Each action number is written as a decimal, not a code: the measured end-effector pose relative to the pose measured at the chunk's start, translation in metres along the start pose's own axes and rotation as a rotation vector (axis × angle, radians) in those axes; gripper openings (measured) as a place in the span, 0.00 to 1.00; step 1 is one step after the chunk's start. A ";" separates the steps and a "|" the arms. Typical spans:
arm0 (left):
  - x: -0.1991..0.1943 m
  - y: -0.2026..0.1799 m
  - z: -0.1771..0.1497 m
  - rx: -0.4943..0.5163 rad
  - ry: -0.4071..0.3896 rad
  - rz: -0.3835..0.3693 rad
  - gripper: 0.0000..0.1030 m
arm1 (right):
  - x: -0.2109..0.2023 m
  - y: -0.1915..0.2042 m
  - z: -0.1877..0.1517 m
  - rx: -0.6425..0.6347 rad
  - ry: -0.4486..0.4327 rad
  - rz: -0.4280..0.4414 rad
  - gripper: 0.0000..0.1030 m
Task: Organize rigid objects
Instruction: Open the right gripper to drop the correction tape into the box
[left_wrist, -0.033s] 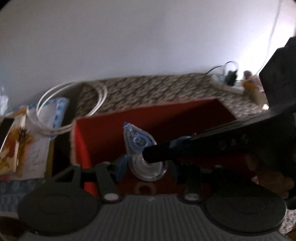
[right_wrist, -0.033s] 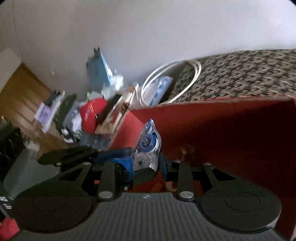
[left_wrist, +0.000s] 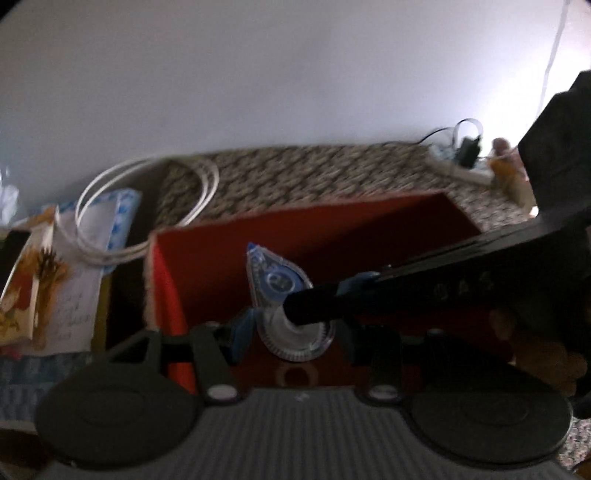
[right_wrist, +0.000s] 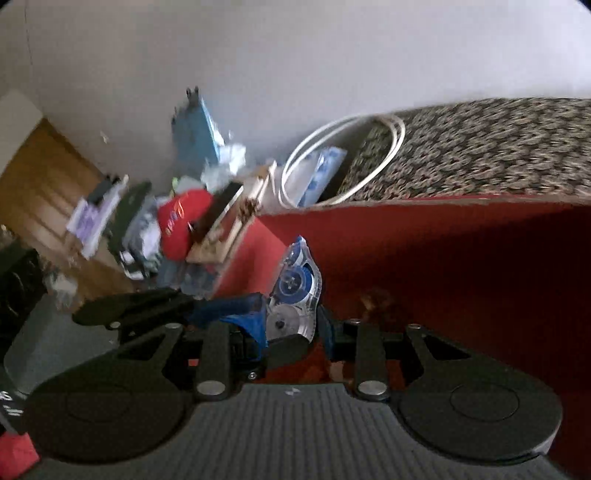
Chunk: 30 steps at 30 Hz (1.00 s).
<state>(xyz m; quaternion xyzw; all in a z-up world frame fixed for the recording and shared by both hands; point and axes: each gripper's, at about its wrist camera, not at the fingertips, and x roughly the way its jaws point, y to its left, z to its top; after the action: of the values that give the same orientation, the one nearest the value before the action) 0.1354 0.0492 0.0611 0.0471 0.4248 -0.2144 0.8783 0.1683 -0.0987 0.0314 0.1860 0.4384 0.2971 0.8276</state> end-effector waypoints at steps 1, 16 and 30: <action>0.006 0.002 -0.001 -0.011 0.014 0.005 0.42 | 0.005 0.002 -0.001 -0.005 0.007 -0.003 0.12; -0.011 0.003 -0.009 -0.063 -0.020 0.128 0.51 | -0.015 -0.004 -0.010 0.027 -0.097 -0.002 0.14; -0.066 -0.033 -0.033 -0.097 -0.032 0.195 0.64 | -0.096 0.003 -0.063 0.107 -0.243 -0.087 0.16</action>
<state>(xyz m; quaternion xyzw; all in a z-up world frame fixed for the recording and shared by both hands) 0.0617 0.0498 0.0942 0.0421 0.4142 -0.1076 0.9028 0.0726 -0.1564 0.0574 0.2451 0.3580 0.2122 0.8756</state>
